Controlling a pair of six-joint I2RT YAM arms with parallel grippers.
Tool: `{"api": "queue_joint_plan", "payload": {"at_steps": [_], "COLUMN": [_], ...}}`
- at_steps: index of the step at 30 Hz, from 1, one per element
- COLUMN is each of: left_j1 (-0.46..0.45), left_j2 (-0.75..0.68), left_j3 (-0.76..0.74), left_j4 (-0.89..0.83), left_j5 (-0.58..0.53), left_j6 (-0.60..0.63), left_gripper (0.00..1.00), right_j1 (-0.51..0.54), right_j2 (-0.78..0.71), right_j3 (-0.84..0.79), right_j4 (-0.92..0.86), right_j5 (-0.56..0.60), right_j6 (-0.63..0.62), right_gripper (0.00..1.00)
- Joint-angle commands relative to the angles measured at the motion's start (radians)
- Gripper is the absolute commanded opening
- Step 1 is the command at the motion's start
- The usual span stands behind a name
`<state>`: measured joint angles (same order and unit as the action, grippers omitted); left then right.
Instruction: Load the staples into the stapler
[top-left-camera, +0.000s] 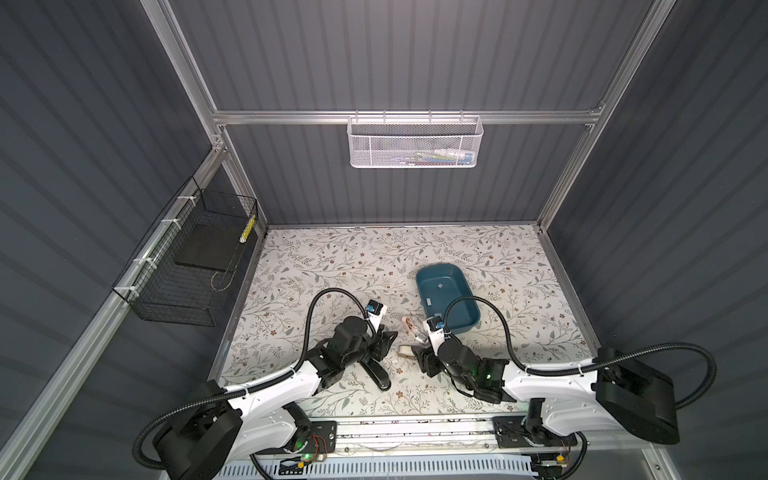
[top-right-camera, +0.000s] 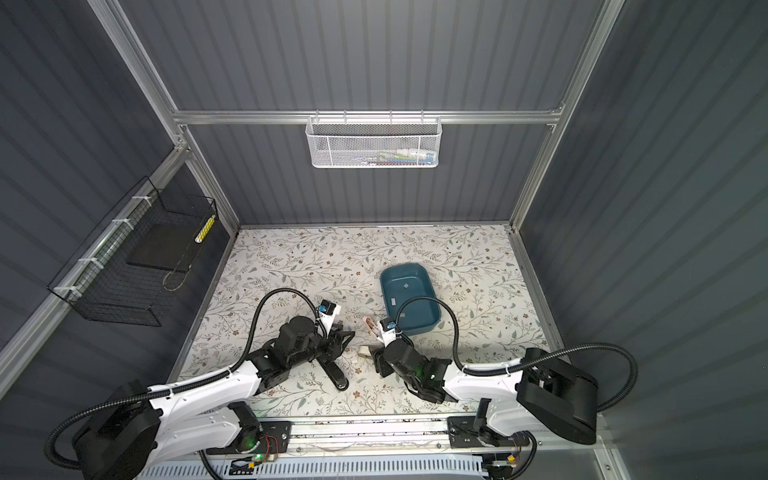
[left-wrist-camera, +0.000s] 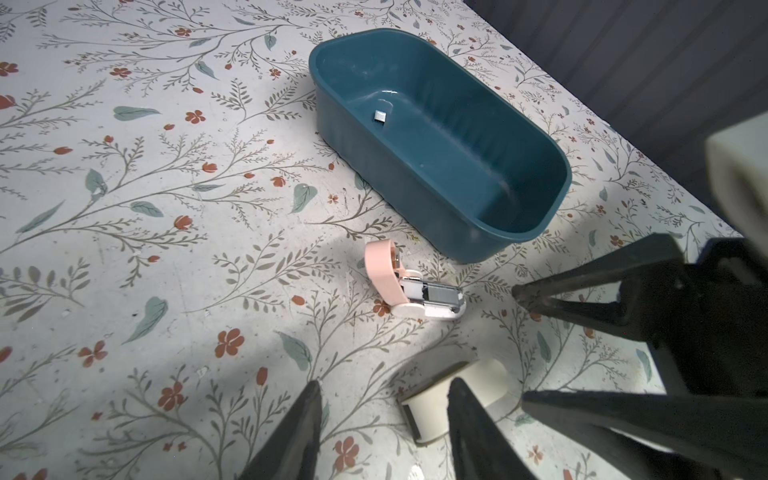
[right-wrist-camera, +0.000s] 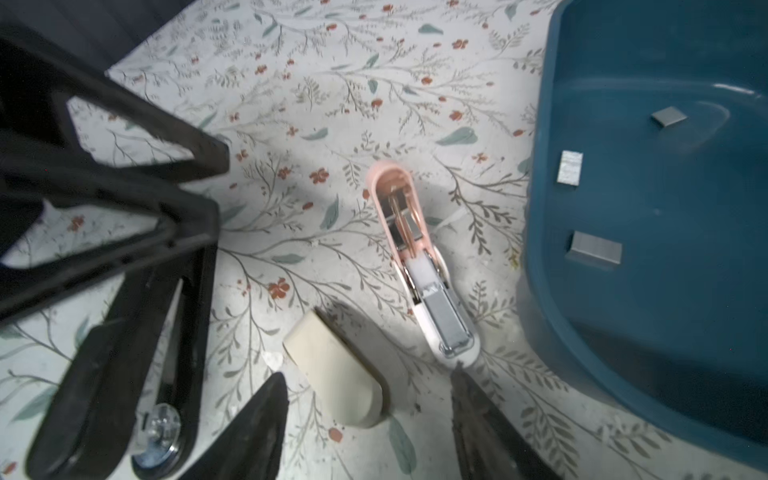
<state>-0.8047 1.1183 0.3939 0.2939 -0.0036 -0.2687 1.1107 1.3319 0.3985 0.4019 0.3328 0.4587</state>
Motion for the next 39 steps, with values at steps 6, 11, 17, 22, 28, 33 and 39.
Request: {"api": "queue_joint_plan", "payload": {"at_steps": [6,11,17,22,28,33,39], "left_j1": [-0.007,-0.007,-0.006,-0.006,-0.007,-0.006,-0.006], "left_j2": [-0.034,-0.046,-0.061,-0.066,-0.069,-0.053,-0.051], "left_j3": [0.004,0.005,0.0,0.0,-0.003,0.001,0.009], "left_j4": [-0.042,-0.05,-0.056,-0.06,-0.059,-0.061,-0.047], "left_j5": [-0.038,-0.036,-0.051,-0.054,-0.066,-0.092,-0.11], "left_j6": [-0.008,-0.012,-0.005,-0.005,-0.002,-0.019,-0.025], "left_gripper": [0.54,0.55,0.56,0.56,0.56,0.57,0.6], "right_j1": [-0.001,0.001,0.037,0.079,0.107,0.106,0.106], "right_j2": [0.13,0.176,0.206,0.242,0.266,0.191,0.029], "right_j3": [0.024,0.057,0.077,0.105,0.118,0.097,0.026], "right_j4": [0.072,0.074,0.094,0.112,0.125,0.066,-0.032], "right_j5": [-0.11,-0.165,-0.172,-0.184,-0.142,-0.078,0.093], "right_j6": [-0.035,-0.022,0.013,0.066,0.094,0.081,0.043], "right_gripper": [0.67,0.59,0.5,0.46,0.45,0.46,0.49]}}
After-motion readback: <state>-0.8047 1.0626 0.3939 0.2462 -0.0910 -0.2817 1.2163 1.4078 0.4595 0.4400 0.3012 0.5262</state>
